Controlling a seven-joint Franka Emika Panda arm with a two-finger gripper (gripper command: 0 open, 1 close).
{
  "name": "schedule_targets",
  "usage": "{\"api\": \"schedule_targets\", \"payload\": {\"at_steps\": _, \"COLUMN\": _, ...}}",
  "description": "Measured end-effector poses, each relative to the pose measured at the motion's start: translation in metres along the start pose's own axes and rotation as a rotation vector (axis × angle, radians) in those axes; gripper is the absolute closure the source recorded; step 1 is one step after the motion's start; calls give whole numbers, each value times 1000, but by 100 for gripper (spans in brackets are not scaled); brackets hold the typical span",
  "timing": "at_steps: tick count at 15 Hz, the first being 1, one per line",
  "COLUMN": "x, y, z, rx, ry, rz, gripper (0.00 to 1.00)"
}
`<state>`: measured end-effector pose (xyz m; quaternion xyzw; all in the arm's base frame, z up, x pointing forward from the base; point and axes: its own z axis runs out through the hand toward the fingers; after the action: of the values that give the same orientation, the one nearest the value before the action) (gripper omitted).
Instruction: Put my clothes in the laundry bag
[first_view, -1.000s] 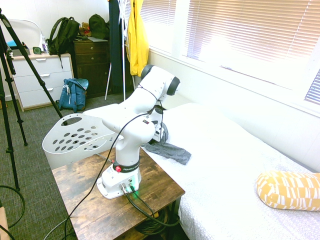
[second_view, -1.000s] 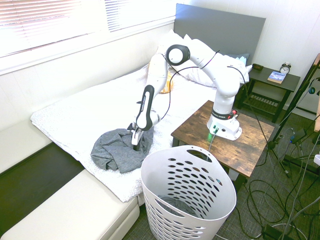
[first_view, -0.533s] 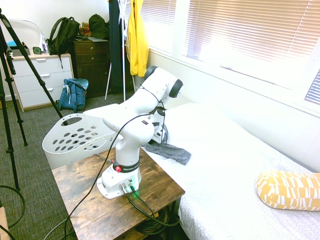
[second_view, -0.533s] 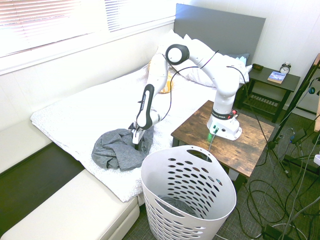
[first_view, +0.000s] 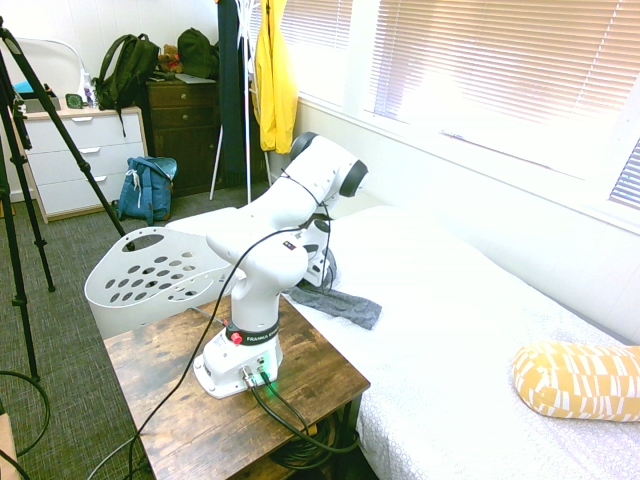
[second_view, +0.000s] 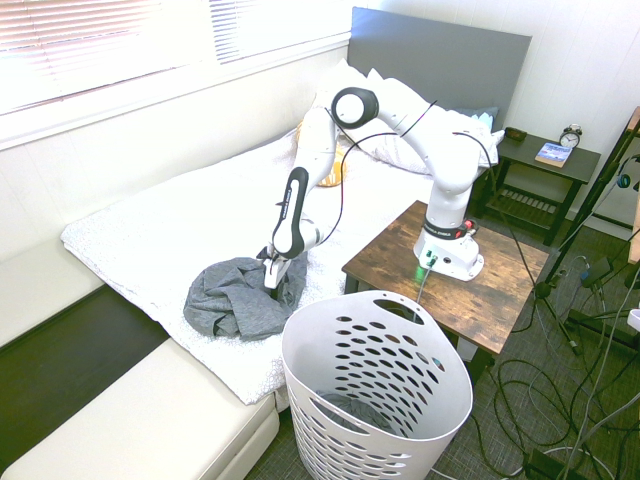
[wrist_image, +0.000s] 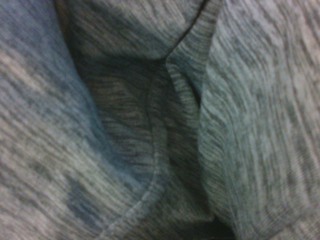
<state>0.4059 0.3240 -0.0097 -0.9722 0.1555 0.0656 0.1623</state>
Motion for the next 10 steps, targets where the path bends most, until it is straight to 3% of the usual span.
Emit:
{"api": "schedule_targets", "payload": {"at_steps": 5, "x": 6, "y": -3, "z": -9, "rx": -17, "ry": 2, "rz": -11, "gripper": 100}}
{"api": "schedule_targets", "payload": {"at_steps": 10, "x": 27, "y": -53, "z": -118, "rx": 6, "ry": 113, "rz": -42, "gripper": 100}}
